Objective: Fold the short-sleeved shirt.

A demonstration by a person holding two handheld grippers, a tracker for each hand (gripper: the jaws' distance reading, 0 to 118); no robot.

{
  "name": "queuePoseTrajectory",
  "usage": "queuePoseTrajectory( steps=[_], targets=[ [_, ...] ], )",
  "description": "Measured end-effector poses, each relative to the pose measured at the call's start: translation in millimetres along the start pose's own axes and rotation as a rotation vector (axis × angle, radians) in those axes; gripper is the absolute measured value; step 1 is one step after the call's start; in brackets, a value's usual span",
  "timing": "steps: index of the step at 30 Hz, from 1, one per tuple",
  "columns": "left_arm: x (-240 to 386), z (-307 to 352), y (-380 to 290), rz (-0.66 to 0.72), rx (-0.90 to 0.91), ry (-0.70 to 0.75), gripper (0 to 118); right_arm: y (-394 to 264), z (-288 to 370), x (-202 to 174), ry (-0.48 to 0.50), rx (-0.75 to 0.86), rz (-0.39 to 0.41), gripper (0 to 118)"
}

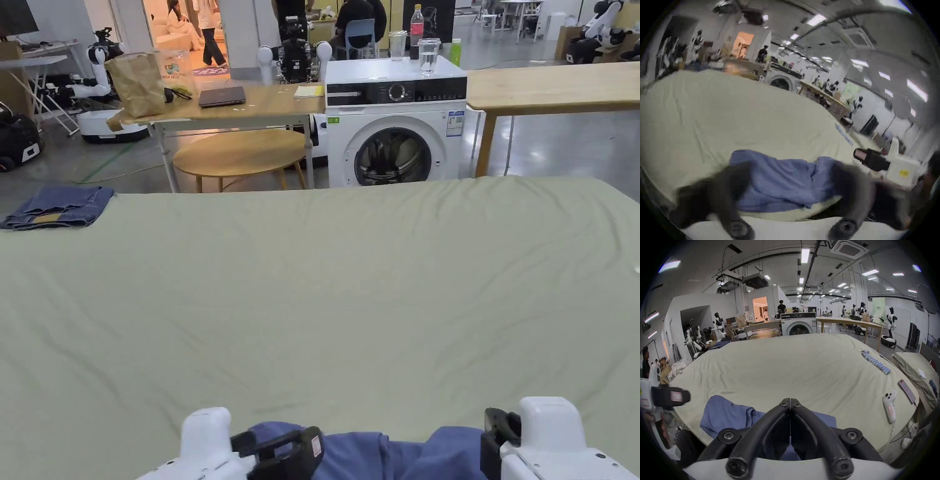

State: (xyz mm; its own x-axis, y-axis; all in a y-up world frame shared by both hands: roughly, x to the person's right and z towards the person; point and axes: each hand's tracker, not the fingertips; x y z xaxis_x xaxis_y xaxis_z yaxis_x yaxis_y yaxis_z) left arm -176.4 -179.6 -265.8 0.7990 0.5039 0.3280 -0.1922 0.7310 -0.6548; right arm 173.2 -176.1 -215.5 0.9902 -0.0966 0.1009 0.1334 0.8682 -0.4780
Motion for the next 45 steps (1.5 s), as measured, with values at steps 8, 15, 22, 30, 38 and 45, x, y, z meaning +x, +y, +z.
queuePoseTrajectory(
  steps=[8, 15, 22, 30, 38, 45],
  targets=[
    [-126, -5, -25, 0.37, -0.08, -0.019, 117, -2, -5, -19, -0.021, -0.019, 0.014, 0],
    [-158, -60, -63, 0.748, -0.017, -0.355, 117, 2, 5, -29, -0.058, -0.011, 0.094, 0],
    [-123, -86, -77, 0.671, -0.118, -0.191, 12, 6, 9, -30, -0.061, -0.01, 0.095, 0],
    [-151, -15, -31, 0.481, 0.098, 0.015, 8, 6, 9, -30, -0.056, -0.01, 0.102, 0],
    [-14, 7, 14, -0.314, 0.098, 0.188, 8, 5, 7, -25, -0.04, -0.008, 0.089, 0],
    [112, -91, -69, -0.907, -0.16, 0.292, 8, 0, 16, -4, -0.054, 0.002, 0.066, 0]
  ],
)
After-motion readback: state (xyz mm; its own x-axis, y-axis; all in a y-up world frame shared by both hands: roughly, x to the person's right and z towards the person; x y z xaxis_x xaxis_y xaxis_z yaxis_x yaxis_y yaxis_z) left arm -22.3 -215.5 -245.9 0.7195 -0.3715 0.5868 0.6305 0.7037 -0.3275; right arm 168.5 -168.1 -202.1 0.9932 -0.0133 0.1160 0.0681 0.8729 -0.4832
